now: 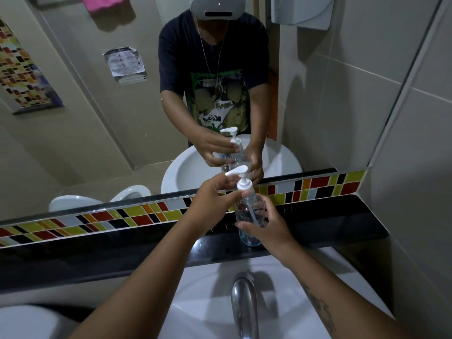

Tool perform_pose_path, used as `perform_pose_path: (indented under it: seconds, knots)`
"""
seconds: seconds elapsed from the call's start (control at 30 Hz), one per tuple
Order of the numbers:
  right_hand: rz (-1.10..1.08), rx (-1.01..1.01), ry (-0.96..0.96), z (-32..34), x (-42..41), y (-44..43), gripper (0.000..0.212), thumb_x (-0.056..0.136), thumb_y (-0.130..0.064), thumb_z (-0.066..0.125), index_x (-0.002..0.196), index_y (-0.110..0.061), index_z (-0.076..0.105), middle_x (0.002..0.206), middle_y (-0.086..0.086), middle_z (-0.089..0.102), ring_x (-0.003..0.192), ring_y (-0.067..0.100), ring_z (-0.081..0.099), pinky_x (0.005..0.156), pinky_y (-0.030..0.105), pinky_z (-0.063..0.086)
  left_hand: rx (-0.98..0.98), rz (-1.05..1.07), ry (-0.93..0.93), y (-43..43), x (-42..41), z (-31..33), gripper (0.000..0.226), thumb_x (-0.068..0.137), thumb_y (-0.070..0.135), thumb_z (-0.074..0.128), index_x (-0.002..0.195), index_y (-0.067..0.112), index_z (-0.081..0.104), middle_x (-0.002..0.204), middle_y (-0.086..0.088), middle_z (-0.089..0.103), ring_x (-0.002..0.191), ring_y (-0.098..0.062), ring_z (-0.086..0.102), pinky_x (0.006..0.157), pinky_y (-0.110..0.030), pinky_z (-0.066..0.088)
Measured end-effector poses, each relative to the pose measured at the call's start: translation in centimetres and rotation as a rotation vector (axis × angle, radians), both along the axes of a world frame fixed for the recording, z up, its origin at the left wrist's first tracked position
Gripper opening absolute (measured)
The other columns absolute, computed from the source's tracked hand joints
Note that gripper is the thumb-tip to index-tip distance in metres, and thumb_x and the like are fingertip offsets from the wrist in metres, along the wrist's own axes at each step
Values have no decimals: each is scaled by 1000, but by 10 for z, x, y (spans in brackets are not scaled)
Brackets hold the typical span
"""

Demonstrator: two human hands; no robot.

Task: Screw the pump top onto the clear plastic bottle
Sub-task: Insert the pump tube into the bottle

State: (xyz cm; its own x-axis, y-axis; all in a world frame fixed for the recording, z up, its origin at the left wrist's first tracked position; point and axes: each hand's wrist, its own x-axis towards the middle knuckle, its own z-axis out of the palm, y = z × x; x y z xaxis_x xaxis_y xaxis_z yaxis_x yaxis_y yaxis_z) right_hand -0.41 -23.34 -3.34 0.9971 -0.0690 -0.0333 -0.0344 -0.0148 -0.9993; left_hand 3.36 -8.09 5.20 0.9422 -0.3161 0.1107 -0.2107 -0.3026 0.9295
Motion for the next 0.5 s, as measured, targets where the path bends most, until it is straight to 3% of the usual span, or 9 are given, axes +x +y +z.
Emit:
perform_pose_path:
  seconds: [0.2,0.3,0.5]
  knots:
    - [8,-6,10,-3,1,0,76,67,-27,87,127,-42,43,117,-14,54,106,4,53,89,33,51,53,-33,-49,2,6,-8,38,87,22,80,124,22,72,113,6,77,113,-12,69,98,-39,56]
    - [4,-15,27,-3,3,1,76,65,-28,87,125,-43,43,116,-13,55,109,11,54,88,32,50,76,-77,-64,2,10,-8,40,89,19,78,128,21,71,114,6,77,114,-9,69,96,-31,56]
    - [38,55,48,4,1,-2,83,66,-18,86,135,-34,43,116,-13,56,106,7,53,66,10,49,59,-85,-40,4,12,-9,47,86,22,81,130,26,68,114,10,77,114,-3,67,97,-32,55]
